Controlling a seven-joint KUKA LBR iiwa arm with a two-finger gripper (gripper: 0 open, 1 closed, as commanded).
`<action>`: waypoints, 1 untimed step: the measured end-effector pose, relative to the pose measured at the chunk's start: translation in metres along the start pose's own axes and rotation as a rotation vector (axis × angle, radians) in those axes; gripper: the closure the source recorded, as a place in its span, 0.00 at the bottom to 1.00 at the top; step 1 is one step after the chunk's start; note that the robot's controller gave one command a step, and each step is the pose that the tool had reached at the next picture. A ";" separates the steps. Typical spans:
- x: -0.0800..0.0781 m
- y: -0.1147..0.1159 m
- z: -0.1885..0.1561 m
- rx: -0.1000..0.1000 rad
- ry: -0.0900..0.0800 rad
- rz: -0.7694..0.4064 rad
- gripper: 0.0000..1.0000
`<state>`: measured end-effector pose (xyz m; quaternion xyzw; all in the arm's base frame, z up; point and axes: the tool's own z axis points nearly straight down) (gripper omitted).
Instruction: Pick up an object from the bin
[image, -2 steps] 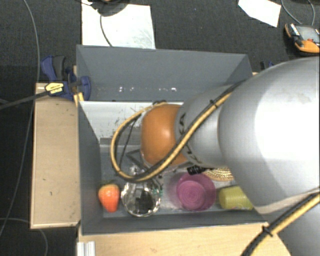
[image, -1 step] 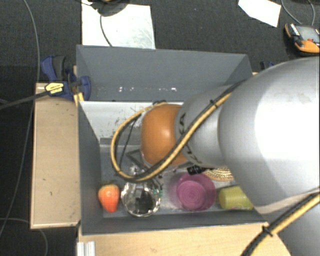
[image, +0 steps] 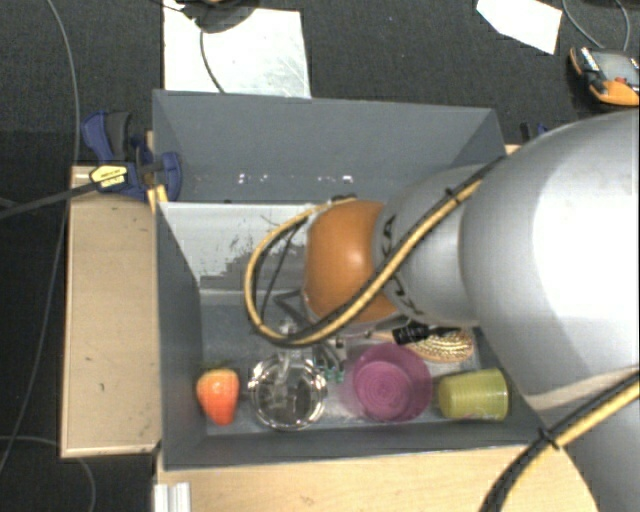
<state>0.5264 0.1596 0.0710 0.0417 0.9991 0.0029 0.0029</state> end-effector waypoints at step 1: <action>0.006 0.003 0.000 -0.001 -0.002 0.007 1.00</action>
Offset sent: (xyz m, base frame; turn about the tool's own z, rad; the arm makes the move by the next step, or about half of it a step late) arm -0.0078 0.0076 0.1627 0.0400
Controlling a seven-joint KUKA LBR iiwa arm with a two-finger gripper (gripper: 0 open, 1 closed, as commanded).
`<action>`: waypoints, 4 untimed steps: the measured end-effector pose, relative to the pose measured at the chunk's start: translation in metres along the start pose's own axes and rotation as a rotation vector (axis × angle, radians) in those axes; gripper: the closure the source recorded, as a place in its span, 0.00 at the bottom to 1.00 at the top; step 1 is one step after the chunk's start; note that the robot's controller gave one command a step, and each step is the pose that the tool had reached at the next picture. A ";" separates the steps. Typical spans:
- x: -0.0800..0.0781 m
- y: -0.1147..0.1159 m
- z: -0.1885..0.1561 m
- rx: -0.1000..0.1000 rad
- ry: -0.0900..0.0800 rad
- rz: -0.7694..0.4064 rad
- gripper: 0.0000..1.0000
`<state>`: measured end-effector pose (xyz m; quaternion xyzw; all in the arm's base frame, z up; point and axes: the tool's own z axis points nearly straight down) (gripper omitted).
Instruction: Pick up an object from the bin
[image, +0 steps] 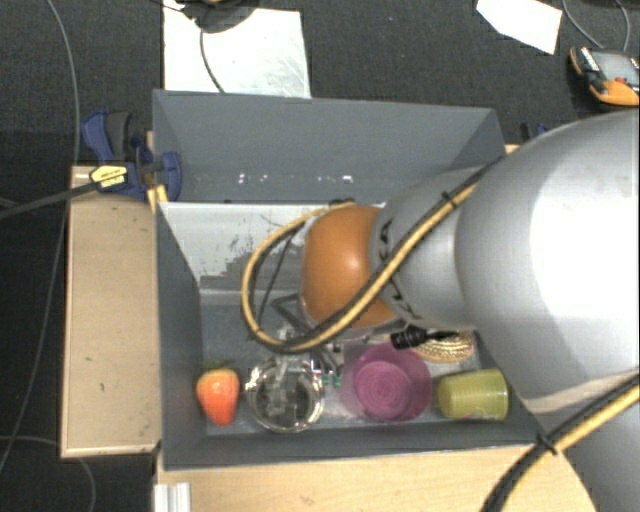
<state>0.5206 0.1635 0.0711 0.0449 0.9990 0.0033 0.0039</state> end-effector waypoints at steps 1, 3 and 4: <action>0.003 -0.001 -0.025 0.004 0.007 0.005 1.00; 0.024 -0.057 0.000 -0.002 -0.010 -0.402 1.00; -0.009 -0.080 -0.123 -0.001 -0.007 -0.436 1.00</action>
Offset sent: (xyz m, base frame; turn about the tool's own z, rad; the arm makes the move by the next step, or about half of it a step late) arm -0.0141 -0.0282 0.0563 0.0353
